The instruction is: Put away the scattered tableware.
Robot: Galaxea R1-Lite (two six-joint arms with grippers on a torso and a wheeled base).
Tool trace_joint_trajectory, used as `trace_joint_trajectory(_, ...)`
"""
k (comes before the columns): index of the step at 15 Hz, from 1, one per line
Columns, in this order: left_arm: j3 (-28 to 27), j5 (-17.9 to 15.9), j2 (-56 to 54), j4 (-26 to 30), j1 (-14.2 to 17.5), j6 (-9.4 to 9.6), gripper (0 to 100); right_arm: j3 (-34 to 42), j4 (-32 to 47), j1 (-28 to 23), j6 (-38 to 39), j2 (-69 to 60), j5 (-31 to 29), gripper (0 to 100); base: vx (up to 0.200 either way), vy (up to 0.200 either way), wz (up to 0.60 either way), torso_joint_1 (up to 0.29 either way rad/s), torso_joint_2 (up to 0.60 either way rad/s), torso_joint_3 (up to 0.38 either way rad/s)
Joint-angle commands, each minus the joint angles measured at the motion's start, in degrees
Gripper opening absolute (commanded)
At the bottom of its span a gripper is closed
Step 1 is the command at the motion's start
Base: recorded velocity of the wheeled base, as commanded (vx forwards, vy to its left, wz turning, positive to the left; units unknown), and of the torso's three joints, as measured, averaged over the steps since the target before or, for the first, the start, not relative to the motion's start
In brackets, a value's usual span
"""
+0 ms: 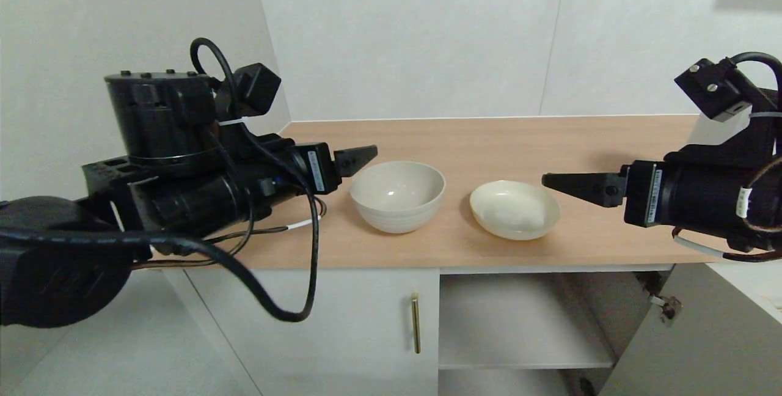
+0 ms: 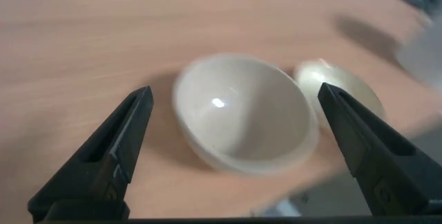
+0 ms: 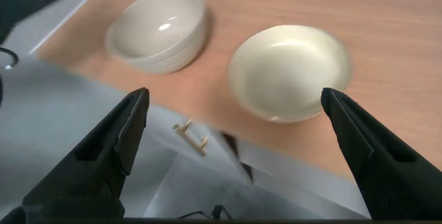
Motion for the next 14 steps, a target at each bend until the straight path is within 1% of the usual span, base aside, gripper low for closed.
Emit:
trace_joint_trajectory(1, -2.79, 2.25, 4.47, 0.35, -0.03, -1.86, 100, -2.43, 0.75, -0.94, 0.24, 4.06, -1.78, 100, 0.0, 0.0, 0.0, 0.0, 0.0, 0.0)
trace_joint_trajectory(2, -3.67, 3.65, 4.9, 1.23, -0.03, -2.65, 100, -3.57, 1.72, -1.56, 0.32, 6.17, -4.59, 100, 0.0, 0.0, 0.0, 0.0, 0.0, 0.0)
trace_joint_trajectory(3, -4.11, 4.36, 5.17, 2.28, 0.06, -2.73, 100, -4.27, 2.16, -1.82, 0.41, 7.32, -6.09, 100, 0.0, 0.0, 0.0, 0.0, 0.0, 0.0)
trace_joint_trajectory(4, -5.25, 5.59, 5.26, 5.89, 0.5, -2.82, 100, -5.33, 2.42, -2.61, 0.76, 9.16, -7.93, 100, 0.0, 0.0, 0.0, 0.0, 0.0, 0.0)
trace_joint_trajectory(5, -6.39, 5.67, 5.26, 9.49, 0.85, -3.35, 100, -5.5, 2.42, -3.05, 1.73, 9.6, -7.93, 100, 0.0, 0.0, 0.0, 0.0, 0.0, 0.0)
trace_joint_trajectory(7, -7.8, 5.23, 5.61, 13.36, 0.85, -6.51, 100, -5.59, 2.42, -3.23, 1.82, 9.34, -7.93, 100, 0.0, 0.0, 0.0, 0.0, 0.0, 0.0)
trace_joint_trajectory(9, -8.85, 5.23, 6.93, 16.7, 0.85, -7.22, 100, -5.5, 2.42, -3.23, 1.82, 9.16, -7.93, 100, 0.0, 0.0, 0.0, 0.0, 0.0, 0.0)
trace_joint_trajectory(10, -9.55, 5.23, 7.37, 17.22, 0.68, -8.97, 100, -5.42, 2.42, -3.23, 1.82, 9.16, -7.93, 100, 0.0, 0.0, 0.0, 0.0, 0.0, 0.0)
trace_joint_trajectory(11, -10.17, 5.15, 7.72, 18.1, 0.32, -10.29, 100, -5.33, 2.42, -3.23, 1.82, 9.16, -7.93, 100, 0.0, 0.0, 0.0, 0.0, 0.0, 0.0)
trace_joint_trajectory(14, -10.43, 5.15, 8.86, 19.42, -0.29, -10.47, 100, -5.33, 2.34, -3.23, 1.82, 9.16, -7.93, 100, 0.0, 0.0, 0.0, 0.0, 0.0, 0.0)
